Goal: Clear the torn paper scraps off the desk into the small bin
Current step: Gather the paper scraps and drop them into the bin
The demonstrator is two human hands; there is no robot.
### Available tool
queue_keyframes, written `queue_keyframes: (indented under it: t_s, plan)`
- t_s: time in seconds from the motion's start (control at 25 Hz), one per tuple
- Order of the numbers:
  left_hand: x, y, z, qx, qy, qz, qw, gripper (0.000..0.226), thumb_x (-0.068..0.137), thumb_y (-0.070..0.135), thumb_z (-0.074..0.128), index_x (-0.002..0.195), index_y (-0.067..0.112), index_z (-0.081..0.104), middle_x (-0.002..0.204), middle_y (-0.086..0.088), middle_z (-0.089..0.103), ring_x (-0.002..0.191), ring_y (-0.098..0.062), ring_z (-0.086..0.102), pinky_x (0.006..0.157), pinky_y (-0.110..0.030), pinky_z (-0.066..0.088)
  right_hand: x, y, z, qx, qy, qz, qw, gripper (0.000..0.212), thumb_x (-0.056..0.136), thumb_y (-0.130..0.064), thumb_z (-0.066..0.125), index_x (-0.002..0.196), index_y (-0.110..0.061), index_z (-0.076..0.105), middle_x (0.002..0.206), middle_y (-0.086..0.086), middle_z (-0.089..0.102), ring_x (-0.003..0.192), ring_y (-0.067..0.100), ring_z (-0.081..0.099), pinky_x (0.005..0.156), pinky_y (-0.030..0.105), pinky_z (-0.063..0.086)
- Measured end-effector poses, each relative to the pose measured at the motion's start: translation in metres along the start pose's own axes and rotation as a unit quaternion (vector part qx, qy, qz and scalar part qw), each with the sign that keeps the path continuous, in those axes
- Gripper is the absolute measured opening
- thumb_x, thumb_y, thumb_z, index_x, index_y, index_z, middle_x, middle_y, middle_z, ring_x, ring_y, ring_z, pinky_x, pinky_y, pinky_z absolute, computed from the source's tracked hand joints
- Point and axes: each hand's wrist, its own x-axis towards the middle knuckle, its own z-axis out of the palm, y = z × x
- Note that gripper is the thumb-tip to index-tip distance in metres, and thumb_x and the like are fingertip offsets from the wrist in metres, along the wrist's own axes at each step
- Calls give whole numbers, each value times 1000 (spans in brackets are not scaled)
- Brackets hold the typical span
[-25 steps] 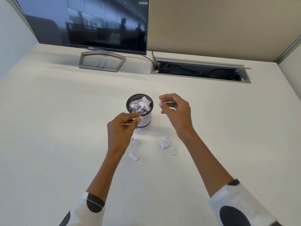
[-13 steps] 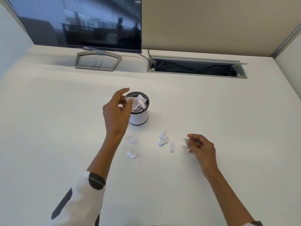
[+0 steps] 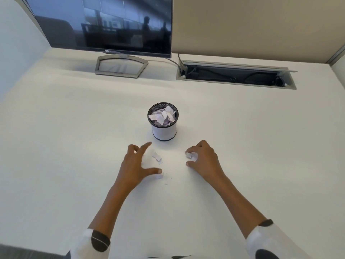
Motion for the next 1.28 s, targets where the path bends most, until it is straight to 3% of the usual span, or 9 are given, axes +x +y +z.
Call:
queue_keyframes:
  t_s: [0.08, 0.16, 0.28, 0.4, 0.56, 0.72, 0.92, 1.08, 1.28]
  plan:
    - [0, 2, 11, 63, -63, 15, 996, 101, 56, 38, 88, 142, 34, 34, 121, -2, 34, 107, -21, 46, 88, -28, 38, 1, -2, 1, -22, 6, 0, 1000, 14, 81, -7, 62, 91, -12, 70, 97, 2, 54, 85, 20, 57, 67, 24, 36]
    - [6, 7, 18, 77, -70, 33, 994, 93, 57, 31, 88, 138, 28, 42, 122, -3, 35, 105, -24, 48, 85, -26, 38, 3, -3, 2, -49, 12, 4, 999, 14, 81, -2, 59, 84, -9, 71, 95, 4, 63, 87, 24, 62, 66, 24, 37]
    - [11, 11, 25, 35, -27, 38, 998, 46, 64, 17, 84, 107, 17, 68, 104, 0, 50, 86, -24, 61, 69, -22, 36, 7, -3, 1, -85, 13, 0, 996, 16, 79, -1, 59, 83, -10, 72, 93, 4, 71, 88, 23, 64, 65, 22, 35]
    - [5, 12, 32, 43, 24, 56, 997, 6, 78, 12, 73, 81, 8, 73, 87, -2, 61, 79, -23, 64, 63, -27, 36, 8, 1, 1, -48, 13, 12, 999, 17, 76, 0, 61, 82, -10, 73, 87, 3, 74, 77, 17, 63, 62, 19, 37]
    - [-3, 23, 21, 76, 47, 93, 992, 12, 84, 9, 63, 78, 5, 73, 87, -6, 68, 78, -26, 64, 69, -32, 43, 6, -5, -13, 106, 36, 42, 993, 15, 70, 2, 67, 72, -11, 75, 63, -2, 67, 54, 5, 56, 47, 5, 38]
    - [2, 58, -28, -52, 131, 152, 978, 4, 77, 8, 72, 74, 8, 75, 82, -6, 73, 68, -25, 68, 73, -40, 55, 21, -45, -47, 220, 88, -43, 971, 12, 70, -6, 73, 69, -18, 74, 57, -2, 69, 50, -3, 59, 57, 7, 45]
    - [37, 95, -65, -47, 180, 190, 964, 9, 78, 9, 71, 84, 5, 77, 88, -10, 73, 75, -27, 67, 75, -43, 55, 57, -102, -58, 166, 113, -139, 970, 10, 71, -7, 74, 79, -14, 75, 61, -9, 64, 55, -4, 56, 53, 6, 40]
    - [57, 88, -60, 20, 116, 158, 981, 19, 84, 6, 65, 101, 5, 73, 107, -12, 69, 90, -30, 66, 85, -43, 52, 68, -109, -50, 80, 50, -138, 986, 29, 70, -10, 78, 99, -12, 73, 85, 1, 67, 76, 14, 58, 68, 18, 44]
    - [34, 53, -45, -103, 245, 202, 943, 27, 83, -4, 55, 93, 13, 74, 97, -4, 67, 84, -8, 63, 76, -16, 52, 58, -69, -63, 279, 100, -127, 947, 23, 69, -3, 75, 87, -18, 74, 78, -4, 72, 68, 7, 67, 62, 19, 56]
